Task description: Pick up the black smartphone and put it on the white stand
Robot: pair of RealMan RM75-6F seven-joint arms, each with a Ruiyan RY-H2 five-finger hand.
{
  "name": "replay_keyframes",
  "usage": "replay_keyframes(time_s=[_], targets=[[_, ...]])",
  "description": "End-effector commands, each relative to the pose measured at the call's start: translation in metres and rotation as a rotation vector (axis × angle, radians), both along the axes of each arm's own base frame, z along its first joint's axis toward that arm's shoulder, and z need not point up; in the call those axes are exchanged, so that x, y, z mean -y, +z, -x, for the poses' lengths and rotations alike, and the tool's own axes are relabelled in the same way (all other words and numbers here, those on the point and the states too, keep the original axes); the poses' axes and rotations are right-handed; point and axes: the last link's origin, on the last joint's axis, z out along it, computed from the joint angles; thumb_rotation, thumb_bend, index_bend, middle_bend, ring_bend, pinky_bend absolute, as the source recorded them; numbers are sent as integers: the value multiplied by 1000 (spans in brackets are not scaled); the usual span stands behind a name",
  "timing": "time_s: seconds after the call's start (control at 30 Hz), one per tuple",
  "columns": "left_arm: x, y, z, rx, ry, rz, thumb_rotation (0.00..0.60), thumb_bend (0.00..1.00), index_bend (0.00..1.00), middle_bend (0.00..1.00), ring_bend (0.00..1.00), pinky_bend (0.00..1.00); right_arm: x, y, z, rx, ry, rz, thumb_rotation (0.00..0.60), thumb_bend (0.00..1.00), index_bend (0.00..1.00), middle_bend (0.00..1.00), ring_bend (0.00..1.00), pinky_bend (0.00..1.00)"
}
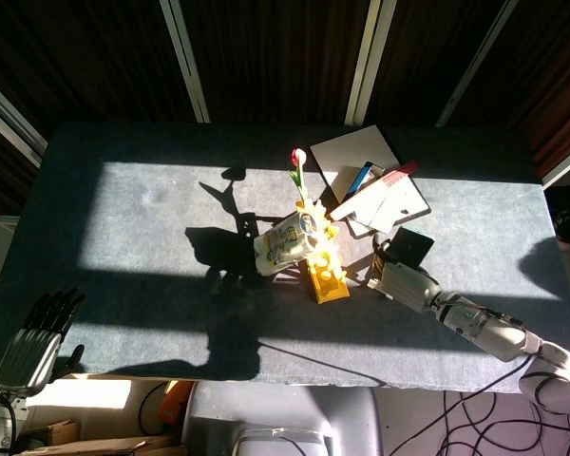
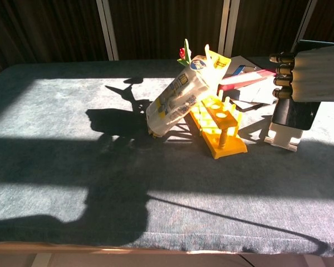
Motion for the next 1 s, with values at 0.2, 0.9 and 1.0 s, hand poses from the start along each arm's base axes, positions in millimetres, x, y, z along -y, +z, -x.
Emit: replay_keyframes(time_s=[0.2,0.9,1.0], targets=[[0,0,0,0,-1,4,600,371,0,20,13,73,5,-7,10,8,-32,11,600,399,966,702,550,292],[3,2,-1,5,-15,0,600,371,0,20,14,73,1,-30,16,27,-59,-31,600,399,966,702,555,292],[4,2,-1,5,-17,2,600,371,0,20,14,73,1,-32,16,29,-63,-32,600,399,966,702,558,292]])
